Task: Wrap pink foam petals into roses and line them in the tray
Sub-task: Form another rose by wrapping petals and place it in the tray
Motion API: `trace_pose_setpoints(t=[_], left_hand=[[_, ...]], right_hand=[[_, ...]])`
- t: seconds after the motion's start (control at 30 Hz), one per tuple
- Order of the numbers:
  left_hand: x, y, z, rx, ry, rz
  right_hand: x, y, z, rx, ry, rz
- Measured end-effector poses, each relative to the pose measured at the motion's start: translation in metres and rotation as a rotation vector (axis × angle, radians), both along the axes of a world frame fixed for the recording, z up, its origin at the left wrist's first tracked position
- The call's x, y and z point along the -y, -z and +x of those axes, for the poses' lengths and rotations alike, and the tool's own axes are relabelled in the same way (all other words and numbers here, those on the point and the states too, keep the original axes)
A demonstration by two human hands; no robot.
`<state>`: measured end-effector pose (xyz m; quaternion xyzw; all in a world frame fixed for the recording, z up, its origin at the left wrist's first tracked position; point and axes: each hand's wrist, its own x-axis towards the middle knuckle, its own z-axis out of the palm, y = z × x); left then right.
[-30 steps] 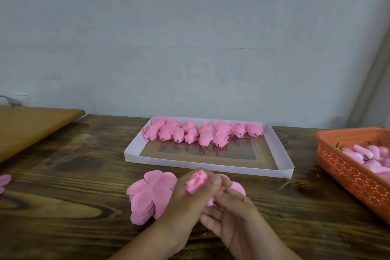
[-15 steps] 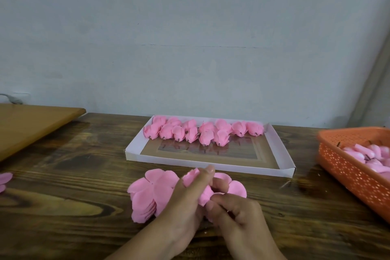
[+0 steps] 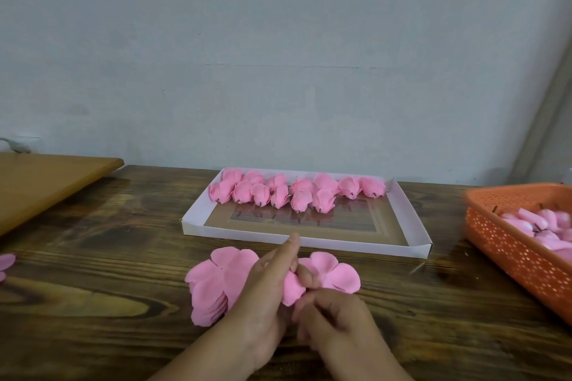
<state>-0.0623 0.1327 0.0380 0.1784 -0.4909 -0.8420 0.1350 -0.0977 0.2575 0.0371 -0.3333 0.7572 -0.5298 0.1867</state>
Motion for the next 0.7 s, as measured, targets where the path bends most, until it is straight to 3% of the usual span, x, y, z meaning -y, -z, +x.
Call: trace_pose_setpoints(t=[0.03,0.1,0.2,0.27,0.4,0.47,0.5,0.53,0.6,0.7], left_hand=[[-0.001,0.002,-0.001,0.015,-0.014,-0.004],[-0.003,0.005,-0.002,0.030,-0.029,0.012],[-0.004,0.005,-0.003,0.004,-0.027,0.057],[-0.003,0.004,-0.003,-0.048,-0.015,0.088],[-0.001,0.001,-0.002,-0.089,-0.013,0.121],[0.001,0.000,-0.001,-0.076,-0.041,0.156],[0.002,0.000,-0.002,-0.069,-0.062,0.171],[0.002,0.001,-0.002,-0.065,-0.083,0.183],[0.002,0.002,-0.004,-0.041,-0.116,0.185],[0.000,0.005,-0.008,0.000,-0.156,0.185]], right_hand=[[-0.002,0.003,0.000,-0.283,0.027,0.075],[-0.001,0.004,0.001,-0.642,0.000,0.178],[-0.001,0.003,-0.001,-0.826,-0.022,0.140],[-0.001,-0.003,0.002,-0.470,0.003,0.045],[0.009,0.001,0.004,0.675,-0.042,-0.212],[0.015,0.000,0.008,1.018,-0.086,-0.364],[0.017,0.000,0.009,1.051,-0.101,-0.392],[0.017,0.002,0.009,1.024,-0.079,-0.368],[0.015,0.009,0.010,0.704,-0.028,-0.233],[0.013,0.012,0.009,-0.288,0.019,0.120]])
